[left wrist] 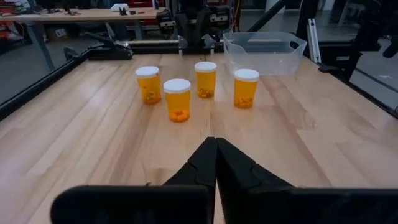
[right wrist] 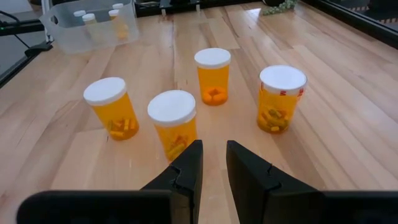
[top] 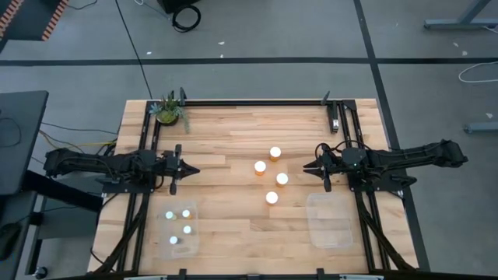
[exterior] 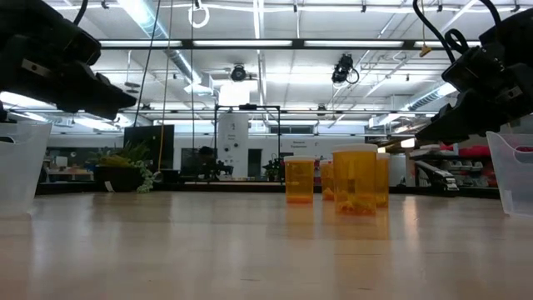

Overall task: Pick and place medicine bottles into bin by pill shape (circle, oval)
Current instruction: Put the big orange pill bottle into the right transparent bin

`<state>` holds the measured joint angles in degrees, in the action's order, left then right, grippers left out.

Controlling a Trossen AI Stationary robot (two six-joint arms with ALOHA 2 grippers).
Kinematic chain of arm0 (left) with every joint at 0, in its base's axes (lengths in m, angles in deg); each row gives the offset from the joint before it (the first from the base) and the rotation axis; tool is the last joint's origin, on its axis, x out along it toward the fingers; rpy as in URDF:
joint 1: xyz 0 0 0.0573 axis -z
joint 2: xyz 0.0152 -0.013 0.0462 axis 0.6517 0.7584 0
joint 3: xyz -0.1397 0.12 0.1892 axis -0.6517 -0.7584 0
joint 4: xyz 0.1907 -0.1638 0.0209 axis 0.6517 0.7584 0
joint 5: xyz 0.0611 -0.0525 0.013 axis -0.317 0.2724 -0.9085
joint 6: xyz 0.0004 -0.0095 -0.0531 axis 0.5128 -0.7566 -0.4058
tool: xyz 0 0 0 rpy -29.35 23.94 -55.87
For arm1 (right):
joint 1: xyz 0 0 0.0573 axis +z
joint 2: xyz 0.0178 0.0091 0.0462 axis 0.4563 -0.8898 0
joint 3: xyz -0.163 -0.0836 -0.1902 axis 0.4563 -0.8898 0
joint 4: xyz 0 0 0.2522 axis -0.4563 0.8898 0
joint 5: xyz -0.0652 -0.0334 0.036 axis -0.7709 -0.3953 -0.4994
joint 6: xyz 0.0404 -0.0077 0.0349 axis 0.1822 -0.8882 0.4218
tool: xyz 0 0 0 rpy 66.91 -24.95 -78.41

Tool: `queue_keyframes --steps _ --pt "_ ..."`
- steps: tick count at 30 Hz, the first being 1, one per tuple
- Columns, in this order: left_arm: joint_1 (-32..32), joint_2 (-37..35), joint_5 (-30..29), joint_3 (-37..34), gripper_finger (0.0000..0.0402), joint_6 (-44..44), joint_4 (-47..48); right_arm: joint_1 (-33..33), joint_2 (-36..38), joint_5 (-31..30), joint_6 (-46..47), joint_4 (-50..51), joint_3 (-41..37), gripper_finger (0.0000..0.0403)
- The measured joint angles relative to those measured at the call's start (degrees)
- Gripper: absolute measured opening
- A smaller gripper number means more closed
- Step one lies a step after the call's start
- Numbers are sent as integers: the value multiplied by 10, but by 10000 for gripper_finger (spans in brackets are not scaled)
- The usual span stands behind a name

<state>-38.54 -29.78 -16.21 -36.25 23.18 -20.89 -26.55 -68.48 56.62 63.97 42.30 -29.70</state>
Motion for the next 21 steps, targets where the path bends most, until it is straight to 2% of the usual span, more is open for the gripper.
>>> queue_keyframes --steps 8,21 --pt "0 1 0 0 11 -60 -1 0 0 0 0 0 0 79" --pt "0 1 0 0 33 -55 -1 0 0 0 0 0 0 79"
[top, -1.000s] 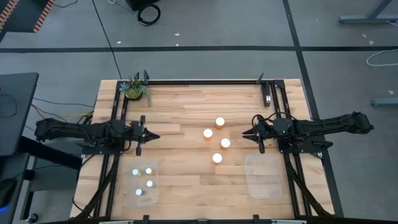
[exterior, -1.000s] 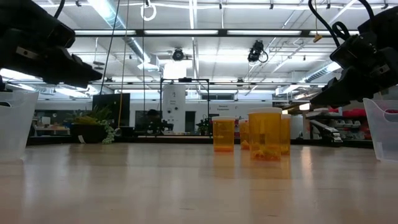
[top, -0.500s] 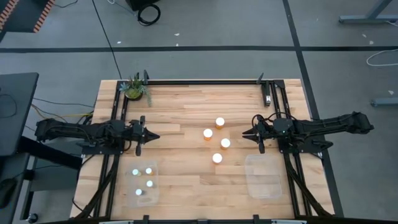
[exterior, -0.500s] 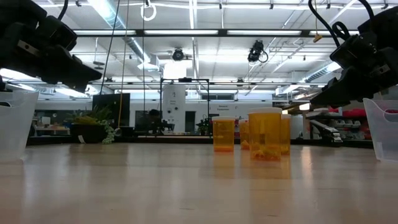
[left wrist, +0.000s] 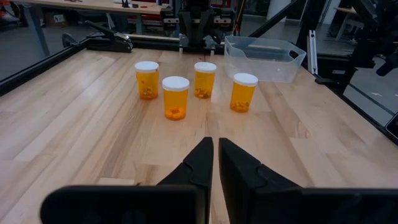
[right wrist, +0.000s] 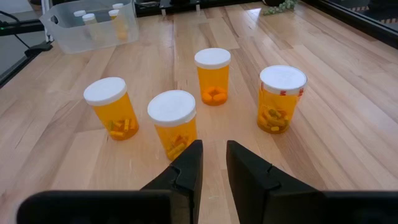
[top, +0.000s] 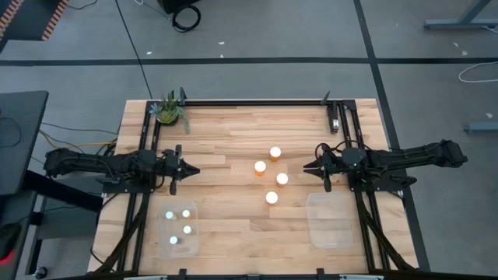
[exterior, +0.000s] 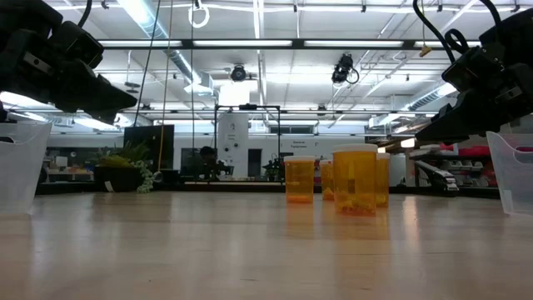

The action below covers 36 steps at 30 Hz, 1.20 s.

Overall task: Pick and place medicine bottles into bin by pill shape (circle, oval)
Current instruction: Put the big orange pill bottle into the right transparent bin

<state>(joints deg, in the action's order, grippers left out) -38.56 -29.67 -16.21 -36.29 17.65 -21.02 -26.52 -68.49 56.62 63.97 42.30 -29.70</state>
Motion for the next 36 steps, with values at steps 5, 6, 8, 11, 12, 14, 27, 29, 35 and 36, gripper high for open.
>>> queue_keyframes --steps 5,6,8,11,12,14,27,29,35,36 --pt "0 0 0 0 24 0 0 0 0 0 0 0 0 79" --pt "0 0 0 0 23 0 0 0 0 0 0 0 0 79" --pt "0 0 0 0 21 0 0 0 0 0 0 0 0 79" --pt "0 0 0 0 22 1 0 0 0 0 0 0 0 79" --pt "0 0 0 0 23 0 0 0 0 0 0 0 0 79" --pt "0 0 0 0 27 0 0 0 0 0 0 0 0 79" --pt "0 0 0 0 24 0 0 0 0 0 1 -79 0 79" --pt "0 0 0 0 21 1 0 0 0 0 2 -99 0 79" --pt "0 0 0 0 26 0 0 0 0 1 76 -186 0 79" --pt "0 0 0 0 28 1 0 0 0 -1 91 -201 0 79"
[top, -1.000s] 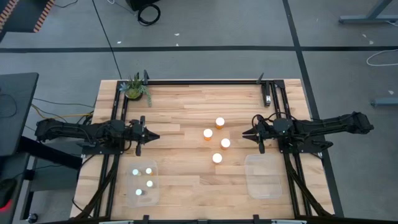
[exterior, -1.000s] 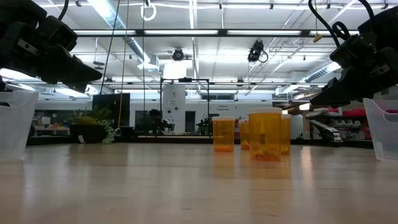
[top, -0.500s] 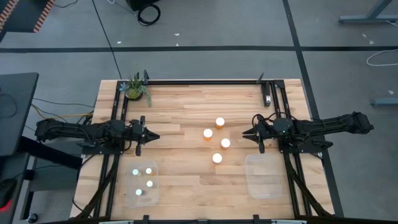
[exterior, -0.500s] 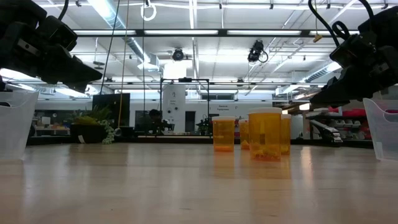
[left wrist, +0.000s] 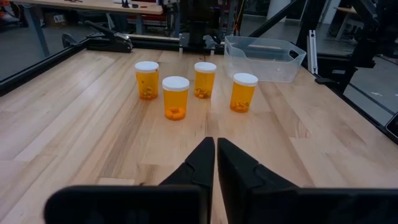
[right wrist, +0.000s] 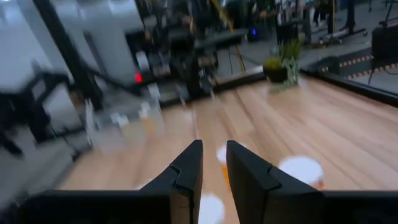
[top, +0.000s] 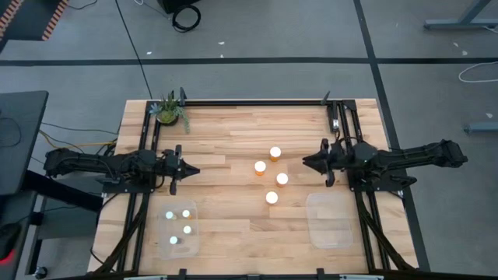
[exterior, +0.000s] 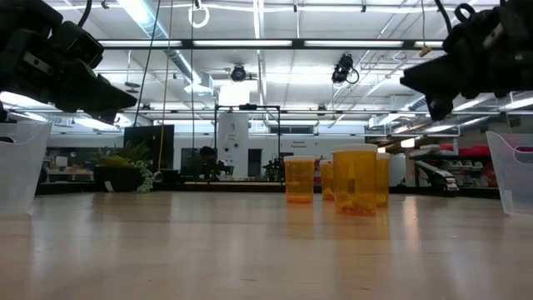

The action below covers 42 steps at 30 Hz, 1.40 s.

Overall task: Pick and place medicine bottles into bin by pill shape (circle, oval)
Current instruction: Put the big orange pill bottle into the right transparent bin

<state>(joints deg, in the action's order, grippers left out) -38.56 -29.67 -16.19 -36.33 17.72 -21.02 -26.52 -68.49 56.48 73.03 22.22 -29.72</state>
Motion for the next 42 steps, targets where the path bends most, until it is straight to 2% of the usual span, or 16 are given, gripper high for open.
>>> queue_keyframes --steps 4,10,19,29,37,42 --pt "0 0 0 0 34 0 0 0 -1 -16 52 -41 0 79" --pt "0 0 0 0 28 0 0 0 -30 -33 107 -39 0 79" --pt "0 0 0 0 22 0 0 0 -112 -52 116 -8 29 79" --pt "0 0 0 0 34 0 0 -1 -250 -137 82 132 160 79" --pt "0 0 0 0 23 0 0 -3 -353 -153 62 191 253 79" --pt "0 0 0 0 30 0 0 -16 -402 -153 60 233 318 79"
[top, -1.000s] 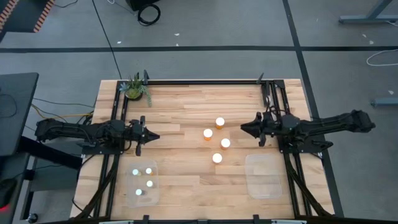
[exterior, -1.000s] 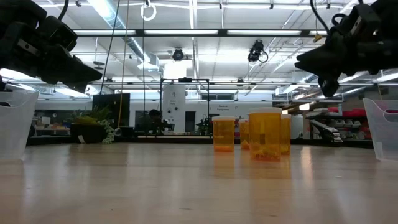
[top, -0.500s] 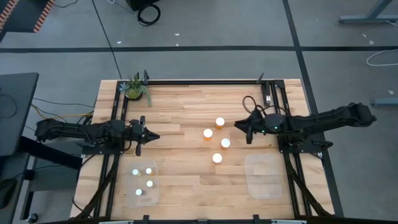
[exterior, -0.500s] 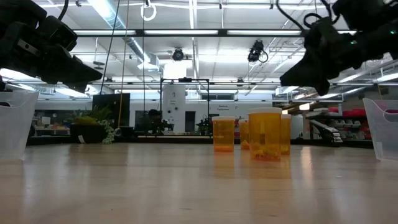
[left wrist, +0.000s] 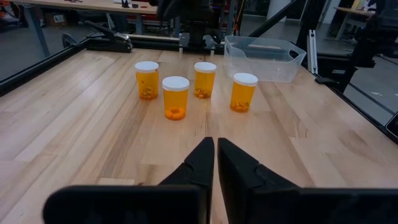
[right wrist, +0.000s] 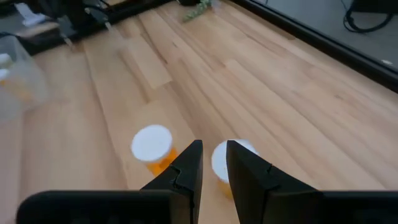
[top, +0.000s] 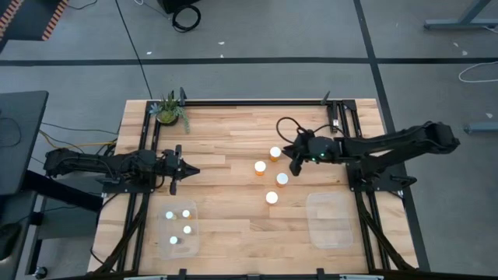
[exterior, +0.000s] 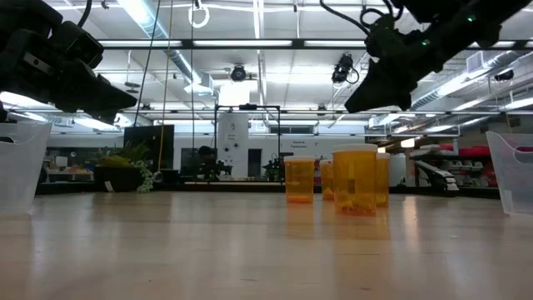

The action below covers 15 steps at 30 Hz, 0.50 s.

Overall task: Pick and place medicine bottles into bin by pill shape (circle, oval)
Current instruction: Put the big orange pill bottle into the right transparent bin

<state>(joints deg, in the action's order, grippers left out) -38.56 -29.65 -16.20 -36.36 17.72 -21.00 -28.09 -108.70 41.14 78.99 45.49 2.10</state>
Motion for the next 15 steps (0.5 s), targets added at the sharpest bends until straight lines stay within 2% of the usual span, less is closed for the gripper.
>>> queue_keyframes --steps 8,15 --pt "0 0 0 0 32 0 0 -26 -72 0 -7 82 75 88" --pt "0 0 0 0 23 0 0 -47 -129 28 -8 139 135 155"
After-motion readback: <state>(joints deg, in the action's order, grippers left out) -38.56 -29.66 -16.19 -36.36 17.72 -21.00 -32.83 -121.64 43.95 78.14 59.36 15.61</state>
